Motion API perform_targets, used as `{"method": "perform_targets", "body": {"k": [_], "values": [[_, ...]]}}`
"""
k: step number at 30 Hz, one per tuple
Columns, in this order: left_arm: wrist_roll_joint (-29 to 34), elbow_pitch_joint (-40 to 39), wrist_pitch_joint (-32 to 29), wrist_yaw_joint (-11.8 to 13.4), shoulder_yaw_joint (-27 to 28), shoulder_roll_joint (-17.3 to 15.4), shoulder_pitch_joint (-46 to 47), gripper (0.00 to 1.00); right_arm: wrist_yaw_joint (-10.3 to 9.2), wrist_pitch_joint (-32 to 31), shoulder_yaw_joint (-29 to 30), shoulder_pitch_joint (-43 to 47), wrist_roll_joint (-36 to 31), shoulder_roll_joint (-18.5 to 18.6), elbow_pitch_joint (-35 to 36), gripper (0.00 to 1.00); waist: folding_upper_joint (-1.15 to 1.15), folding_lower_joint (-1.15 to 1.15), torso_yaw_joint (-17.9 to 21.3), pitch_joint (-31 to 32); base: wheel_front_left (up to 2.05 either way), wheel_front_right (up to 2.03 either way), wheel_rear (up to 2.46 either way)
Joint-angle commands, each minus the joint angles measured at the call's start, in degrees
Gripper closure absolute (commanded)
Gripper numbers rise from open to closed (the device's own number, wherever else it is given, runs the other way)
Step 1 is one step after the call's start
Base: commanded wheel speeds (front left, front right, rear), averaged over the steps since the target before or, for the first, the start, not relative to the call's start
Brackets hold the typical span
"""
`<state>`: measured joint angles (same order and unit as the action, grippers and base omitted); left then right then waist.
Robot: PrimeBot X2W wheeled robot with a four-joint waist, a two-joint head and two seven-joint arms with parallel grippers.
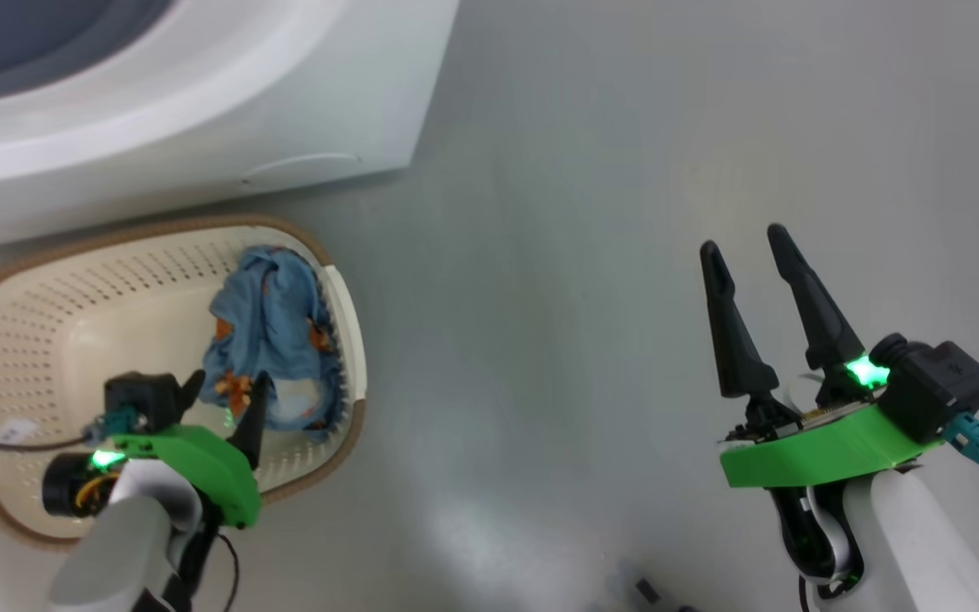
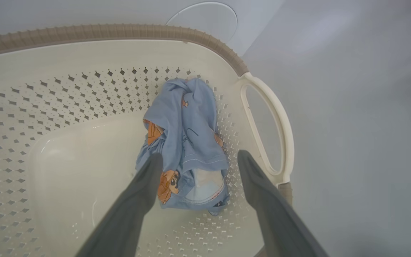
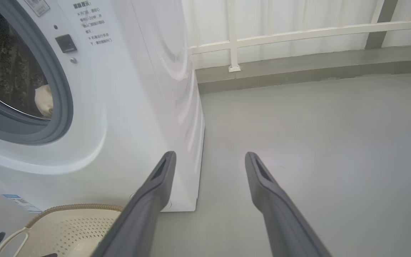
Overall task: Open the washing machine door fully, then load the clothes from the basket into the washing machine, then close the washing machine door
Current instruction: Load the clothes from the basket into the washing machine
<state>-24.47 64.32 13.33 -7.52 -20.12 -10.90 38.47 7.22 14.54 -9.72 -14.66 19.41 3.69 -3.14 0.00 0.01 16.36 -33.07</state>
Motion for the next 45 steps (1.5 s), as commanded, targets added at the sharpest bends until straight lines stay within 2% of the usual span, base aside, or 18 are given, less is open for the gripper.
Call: {"method": "perform_targets", "body": {"k": [1, 11, 22, 36, 45], "values": [[-0.66, 0.07, -0.07, 0.04, 0.75, -1.91, 0.50, 0.00, 0.26, 0.46, -1.50, -0.40, -0.68, 0.12, 1.56, 0.00, 0.00, -0.01, 1.38, -2.33, 0.00, 0.00, 0.00], [-6.55, 3.24, -5.49, 0.03, -5.00, -5.42, 5.74, 0.00, 0.26, 0.46, -2.61, -2.64, -0.63, -0.67, 2.62, 0.00, 0.00, -0.01, 2.91, -7.42, 0.00, 0.00, 0.00], [-13.59, 0.94, -9.89, 0.03, -11.18, -9.42, 8.89, 0.00, 0.26, 0.46, -3.33, -3.39, 0.41, -0.79, 3.31, 0.00, 0.00, -0.01, 4.60, -11.21, 0.00, 0.00, 0.00], [-22.72, -2.08, -11.85, 0.03, -20.25, -14.13, 12.52, 0.00, 0.26, 0.46, -4.95, -3.61, 1.20, -0.80, 3.93, 0.00, 0.00, -0.01, 6.85, -13.77, 0.00, 0.00, 0.00], [-26.31, -2.17, -12.51, 0.03, -25.05, -15.67, 14.44, 0.00, 0.26, 0.46, -6.11, -3.66, 1.23, -0.80, 4.34, 0.00, 0.00, -0.01, 8.08, -14.69, 0.00, 0.00, 0.00]]}}
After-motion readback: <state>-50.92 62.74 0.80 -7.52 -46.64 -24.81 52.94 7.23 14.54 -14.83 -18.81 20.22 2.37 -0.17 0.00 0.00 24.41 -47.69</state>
